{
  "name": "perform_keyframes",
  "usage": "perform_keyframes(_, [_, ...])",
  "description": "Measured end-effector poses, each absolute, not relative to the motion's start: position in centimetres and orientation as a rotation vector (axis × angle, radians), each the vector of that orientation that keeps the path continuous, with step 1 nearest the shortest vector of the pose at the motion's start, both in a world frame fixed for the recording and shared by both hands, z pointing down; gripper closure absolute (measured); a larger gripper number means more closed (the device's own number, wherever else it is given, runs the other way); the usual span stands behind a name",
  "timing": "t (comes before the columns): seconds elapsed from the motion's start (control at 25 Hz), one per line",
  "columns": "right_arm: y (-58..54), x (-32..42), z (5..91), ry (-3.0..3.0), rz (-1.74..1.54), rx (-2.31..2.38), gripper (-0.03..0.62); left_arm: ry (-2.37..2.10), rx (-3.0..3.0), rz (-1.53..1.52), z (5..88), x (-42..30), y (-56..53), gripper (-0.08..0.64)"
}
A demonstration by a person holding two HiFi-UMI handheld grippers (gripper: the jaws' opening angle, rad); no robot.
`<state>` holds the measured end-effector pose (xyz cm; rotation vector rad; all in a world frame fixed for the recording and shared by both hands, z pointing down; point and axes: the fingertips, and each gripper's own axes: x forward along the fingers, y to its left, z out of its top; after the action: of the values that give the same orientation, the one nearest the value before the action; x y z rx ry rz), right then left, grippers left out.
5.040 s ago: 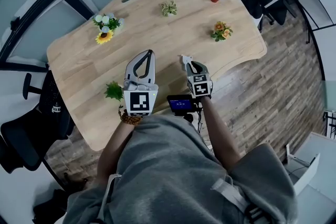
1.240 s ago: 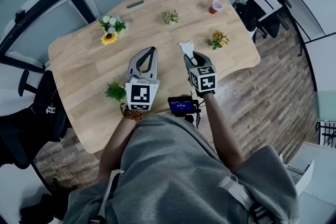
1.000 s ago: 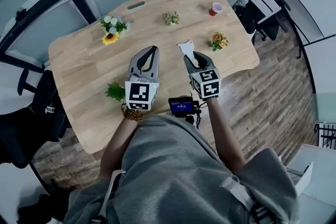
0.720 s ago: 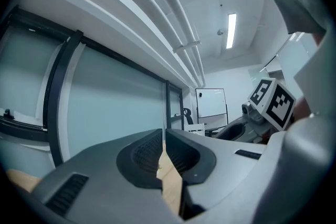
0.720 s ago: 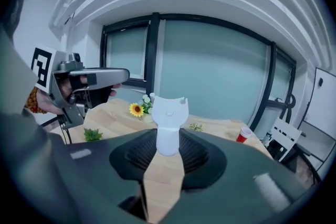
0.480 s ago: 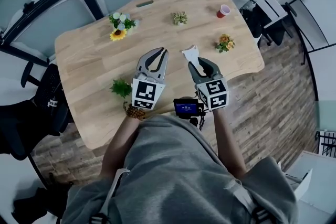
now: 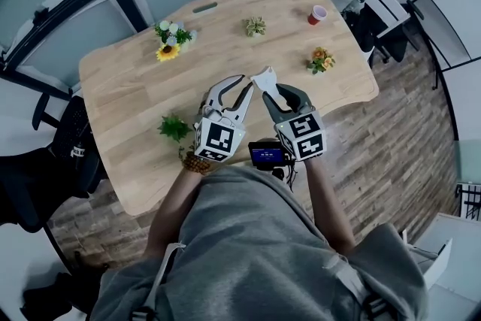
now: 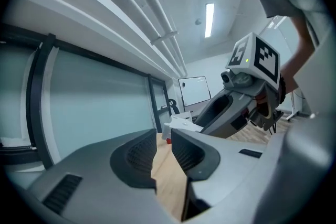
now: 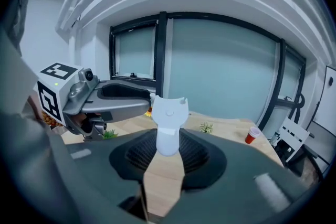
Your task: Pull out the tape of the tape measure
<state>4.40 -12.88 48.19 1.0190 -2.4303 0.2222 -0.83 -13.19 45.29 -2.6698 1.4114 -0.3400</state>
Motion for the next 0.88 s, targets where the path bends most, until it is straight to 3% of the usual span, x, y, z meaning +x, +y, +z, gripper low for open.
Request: perform_keyframes(0.88, [-12.5,4.6,50.0,-2.366,0.314,1.062,0.454,1.360,-2.644,-0.433,46.6,-0.4,-13.4,0.522])
